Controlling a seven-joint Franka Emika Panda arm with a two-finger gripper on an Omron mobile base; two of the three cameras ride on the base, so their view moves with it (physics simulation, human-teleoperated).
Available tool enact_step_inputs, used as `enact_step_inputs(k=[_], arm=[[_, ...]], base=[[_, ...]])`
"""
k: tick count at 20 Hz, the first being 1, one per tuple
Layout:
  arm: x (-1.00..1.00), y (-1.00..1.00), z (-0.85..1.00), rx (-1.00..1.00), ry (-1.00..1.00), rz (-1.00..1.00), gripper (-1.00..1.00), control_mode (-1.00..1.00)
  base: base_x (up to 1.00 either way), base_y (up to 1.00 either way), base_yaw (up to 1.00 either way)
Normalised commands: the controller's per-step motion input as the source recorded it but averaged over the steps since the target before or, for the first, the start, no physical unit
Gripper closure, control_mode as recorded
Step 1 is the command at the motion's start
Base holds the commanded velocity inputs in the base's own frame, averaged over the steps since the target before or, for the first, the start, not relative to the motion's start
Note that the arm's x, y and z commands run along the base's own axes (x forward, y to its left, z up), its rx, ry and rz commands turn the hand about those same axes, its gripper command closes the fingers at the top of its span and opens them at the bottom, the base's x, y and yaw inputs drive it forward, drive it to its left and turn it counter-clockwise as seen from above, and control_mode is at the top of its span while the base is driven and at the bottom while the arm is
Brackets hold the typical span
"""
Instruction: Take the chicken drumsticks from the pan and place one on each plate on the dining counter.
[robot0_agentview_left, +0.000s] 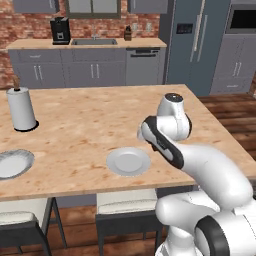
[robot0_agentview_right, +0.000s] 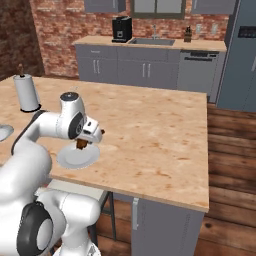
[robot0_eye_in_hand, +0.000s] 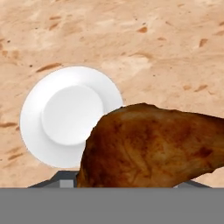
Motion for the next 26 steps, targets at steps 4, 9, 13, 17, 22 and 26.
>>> enact_step_inputs(k=[4,9,13,17,22,26], arm=[[0.59,0.63,-0.4,0.03,0.0,0.0,1.0,-1.0],[0.44,0.55,-0.31,0.01,0.06,-0.02,1.0,-1.0],[0.18,0.43,-0.17,-0.01,0.04,-0.07,1.0,-1.0],[0.03,0.23,-0.26,-0.07,0.0,-0.13,1.0,-1.0],[0.0,0.05,-0.34,-0.07,0.0,-0.16,1.0,-1.0],[0.0,0.0,-0.32,-0.04,0.0,-0.16,1.0,-1.0]], base=[[0.0,0.0,0.0],[0.0,0.0,0.0],[0.0,0.0,0.0],[0.0,0.0,0.0],[0.0,0.0,0.0],[0.0,0.0,0.0]])
